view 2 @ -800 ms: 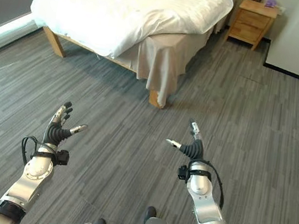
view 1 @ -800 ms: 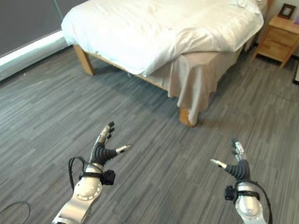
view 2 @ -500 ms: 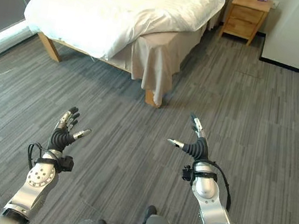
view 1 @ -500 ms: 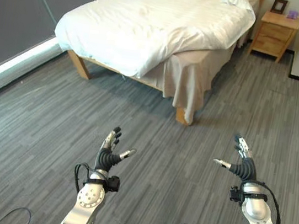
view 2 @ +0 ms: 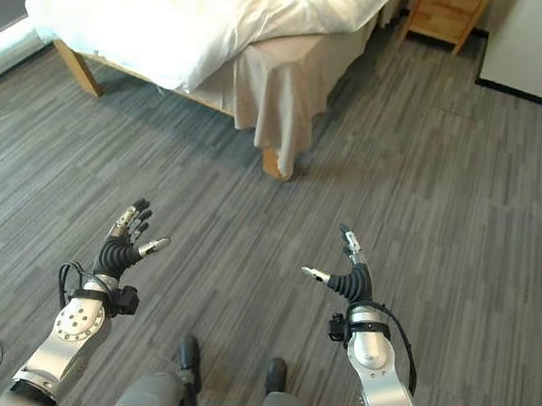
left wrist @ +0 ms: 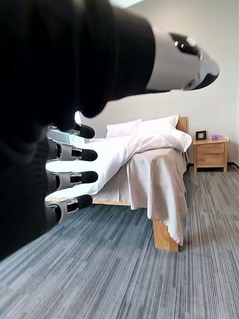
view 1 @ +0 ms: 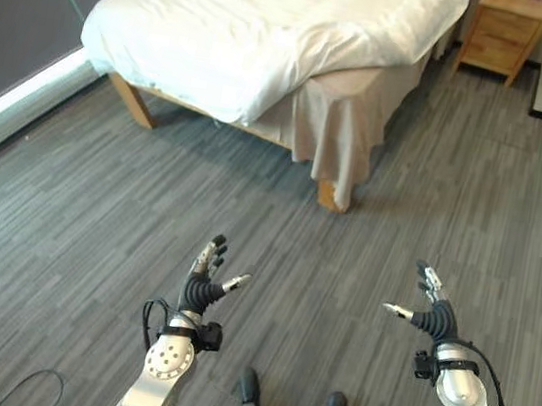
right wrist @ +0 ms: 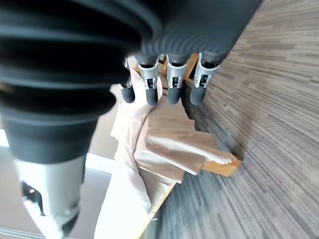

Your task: Making the bed.

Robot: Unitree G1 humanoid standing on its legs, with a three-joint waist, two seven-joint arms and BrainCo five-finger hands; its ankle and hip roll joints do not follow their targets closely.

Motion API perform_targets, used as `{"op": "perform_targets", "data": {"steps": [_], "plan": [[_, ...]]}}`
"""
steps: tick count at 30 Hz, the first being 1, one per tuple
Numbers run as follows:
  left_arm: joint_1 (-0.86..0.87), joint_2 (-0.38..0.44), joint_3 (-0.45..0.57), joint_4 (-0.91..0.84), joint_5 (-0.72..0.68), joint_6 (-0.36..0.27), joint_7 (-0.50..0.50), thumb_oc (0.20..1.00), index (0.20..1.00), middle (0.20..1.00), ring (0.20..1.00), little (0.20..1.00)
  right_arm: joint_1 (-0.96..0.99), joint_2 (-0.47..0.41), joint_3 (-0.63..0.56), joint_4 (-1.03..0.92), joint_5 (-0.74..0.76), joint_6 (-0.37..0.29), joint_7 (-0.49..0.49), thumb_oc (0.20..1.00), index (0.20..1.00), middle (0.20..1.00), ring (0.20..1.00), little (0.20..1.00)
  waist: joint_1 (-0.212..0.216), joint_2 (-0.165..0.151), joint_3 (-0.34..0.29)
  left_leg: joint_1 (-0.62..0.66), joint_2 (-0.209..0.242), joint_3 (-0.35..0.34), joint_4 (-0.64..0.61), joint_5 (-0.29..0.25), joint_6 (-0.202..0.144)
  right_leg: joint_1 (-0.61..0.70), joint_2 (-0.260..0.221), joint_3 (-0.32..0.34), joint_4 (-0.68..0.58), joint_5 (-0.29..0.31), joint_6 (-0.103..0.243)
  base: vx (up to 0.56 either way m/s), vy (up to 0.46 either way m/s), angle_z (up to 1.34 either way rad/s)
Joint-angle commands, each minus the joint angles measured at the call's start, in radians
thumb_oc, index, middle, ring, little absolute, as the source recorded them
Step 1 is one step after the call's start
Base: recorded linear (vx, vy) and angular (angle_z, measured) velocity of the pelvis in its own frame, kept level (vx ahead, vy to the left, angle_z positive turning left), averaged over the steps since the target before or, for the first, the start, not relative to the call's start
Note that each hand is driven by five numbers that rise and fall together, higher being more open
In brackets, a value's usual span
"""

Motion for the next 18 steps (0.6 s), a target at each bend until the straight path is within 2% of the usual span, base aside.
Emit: {"op": "perform_targets", "data": {"steps": [1,2,3,5,6,7,8,9,10,11,12,14,15,16,17,18], "plan": [[0.058,0.043,0.032,-0.107,0.027,-0.052,-0.008,1.000,1.000,1.000,1.000,1.000,-0.002,0.010,0.014,-0.092,-0.011,-0.053,0.018,1.000,1.000,1.000,1.000,1.000,0.018,-0.083,-0.076,-0.144,-0.039,-0.009,-0.011,0.134,0.068,0.381,-0.048,0.001,-0.089,-0.159,0.094,0.44,0.143,-0.38],[0.054,0.052,0.028,-0.106,0.034,-0.047,-0.008,1.000,1.000,1.000,1.000,1.000,-0.001,0.014,0.018,-0.094,-0.024,-0.050,0.018,1.000,1.000,1.000,1.000,1.000,0.025,-0.095,-0.086,-0.131,-0.052,-0.008,-0.008,0.128,0.082,0.371,-0.058,0.004,-0.042,-0.152,0.107,0.46,0.137,-0.59],[0.044,0.063,0.021,-0.106,0.044,-0.040,-0.008,1.000,1.000,1.000,1.000,1.000,0.000,0.021,0.024,-0.094,-0.036,-0.052,0.019,1.000,1.000,1.000,1.000,1.000,0.027,-0.115,-0.086,-0.110,-0.079,-0.003,-0.004,0.112,0.100,0.353,-0.074,-0.001,0.056,-0.111,0.140,0.42,0.143,-0.50],[0.015,0.093,0.008,-0.111,0.062,-0.031,-0.006,1.000,1.000,1.000,1.000,1.000,0.002,0.029,0.028,-0.101,-0.052,-0.051,0.013,1.000,1.000,1.000,1.000,1.000,0.007,-0.127,-0.075,-0.043,-0.115,0.001,-0.010,0.061,0.136,0.238,-0.103,0.001,0.317,0.053,0.220,0.35,0.181,-0.04],[0.007,0.102,0.004,-0.110,0.069,-0.030,-0.002,1.000,1.000,1.000,1.000,1.000,-0.006,0.032,0.035,-0.099,-0.052,-0.050,0.015,1.000,1.000,1.000,1.000,1.000,-0.004,-0.119,-0.065,-0.011,-0.116,-0.007,-0.018,0.046,0.145,0.174,-0.099,0.009,0.444,0.131,0.228,0.34,0.173,0.18],[-0.007,0.114,0.001,-0.110,0.078,-0.025,0.004,1.000,1.000,1.000,1.000,1.000,-0.011,0.035,0.039,-0.099,-0.053,-0.049,0.014,1.000,1.000,1.000,1.000,1.000,-0.016,-0.100,-0.062,0.022,-0.104,-0.013,-0.034,0.030,0.153,0.118,-0.079,0.012,0.520,0.182,0.228,0.23,0.105,0.24],[-0.009,0.114,0.002,-0.109,0.078,-0.025,0.004,1.000,1.000,1.000,1.000,1.000,-0.012,0.035,0.039,-0.099,-0.054,-0.049,0.014,1.000,1.000,1.000,1.000,1.000,-0.017,-0.101,-0.061,0.019,-0.105,-0.014,-0.031,0.028,0.154,0.112,-0.081,0.012,0.531,0.178,0.228,0.28,0.104,0.20],[-0.024,0.122,0.001,-0.109,0.087,-0.023,0.008,1.000,1.000,1.000,1.000,1.000,-0.016,0.041,0.040,-0.099,-0.055,-0.045,0.015,1.000,1.000,1.000,1.000,1.000,-0.034,-0.085,-0.046,0.054,-0.097,-0.027,-0.043,0.009,0.159,0.041,-0.085,0.002,0.600,0.176,0.224,0.23,0.096,0.22],[-0.032,0.126,0.000,-0.108,0.091,-0.025,0.010,1.000,1.000,1.000,1.000,1.000,-0.015,0.044,0.042,-0.103,-0.058,-0.047,0.014,1.000,1.000,1.000,1.000,1.000,-0.043,-0.070,-0.035,0.069,-0.087,-0.031,-0.043,-0.001,0.159,-0.010,-0.090,-0.021,0.608,0.157,0.215,0.37,0.104,0.39],[-0.043,0.127,0.002,-0.104,0.089,-0.024,0.013,1.000,1.000,1.000,1.000,1.000,-0.015,0.044,0.039,-0.104,-0.056,-0.046,0.012,1.000,1.000,1.000,1.000,1.000,-0.069,-0.072,-0.021,0.084,-0.096,-0.049,-0.043,-0.015,0.155,-0.071,-0.100,-0.048,0.602,0.105,0.192,0.39,0.036,0.30],[-0.045,0.126,0.003,-0.104,0.082,-0.025,0.010,1.000,1.000,1.000,1.000,1.000,-0.008,0.043,0.034,-0.111,-0.050,-0.047,0.013,1.000,1.000,1.000,1.000,1.000,-0.090,-0.069,-0.015,0.102,-0.100,-0.069,-0.043,-0.027,0.148,-0.105,-0.088,-0.062,0.547,0.070,0.173,0.42,-0.020,0.29],[-0.042,0.125,0.005,-0.102,0.069,-0.031,0.000,1.000,1.000,1.000,1.000,1.000,0.004,0.043,0.026,-0.111,-0.041,-0.048,0.015,1.000,1.000,1.000,1.000,1.000,-0.121,-0.073,-0.012,0.131,-0.119,-0.107,-0.043,-0.053,0.137,-0.128,-0.047,-0.060,0.345,0.020,0.142,0.48,-0.098,0.40],[-0.040,0.122,0.007,-0.098,0.061,-0.033,-0.006,1.000,1.000,1.000,1.000,1.000,0.008,0.043,0.022,-0.105,-0.034,-0.046,0.016,1.000,1.000,1.000,1.000,1.000,-0.135,-0.082,-0.016,0.150,-0.130,-0.123,-0.043,-0.074,0.130,-0.128,-0.040,-0.049,0.199,0.023,0.134,0.59,-0.159,0.64],[-0.038,0.119,0.010,-0.096,0.053,-0.034,-0.015,1.000,1.000,1.000,1.000,1.000,0.012,0.045,0.016,-0.094,-0.030,-0.045,0.014,1.000,1.000,1.000,1.000,1.000,-0.149,-0.083,-0.020,0.179,-0.136,-0.138,-0.043,-0.104,0.121,-0.143,-0.048,-0.039,0.066,0.050,0.134,0.55,-0.149,0.72],[-0.038,0.116,0.013,-0.093,0.053,-0.035,-0.022,1.000,1.000,1.000,1.000,1.000,0.014,0.050,0.014,-0.093,-0.030,-0.041,0.015,1.000,1.000,1.000,1.000,1.000,-0.153,-0.084,-0.022,0.191,-0.135,-0.144,-0.043,-0.118,0.113,-0.145,-0.063,-0.058,-0.015,0.078,0.143,0.76,-0.209,0.83],[-0.042,0.111,0.017,-0.078,0.057,-0.033,-0.028,1.000,1.000,1.000,1.000,1.000,0.008,0.057,0.015,-0.084,-0.036,-0.038,0.013,1.000,1.000,1.000,1.000,1.000,-0.164,-0.087,-0.026,0.239,-0.133,-0.153,-0.043,-0.154,0.093,-0.196,-0.096,-0.083,-0.105,0.141,0.163,0.67,-0.193,0.79]]}}
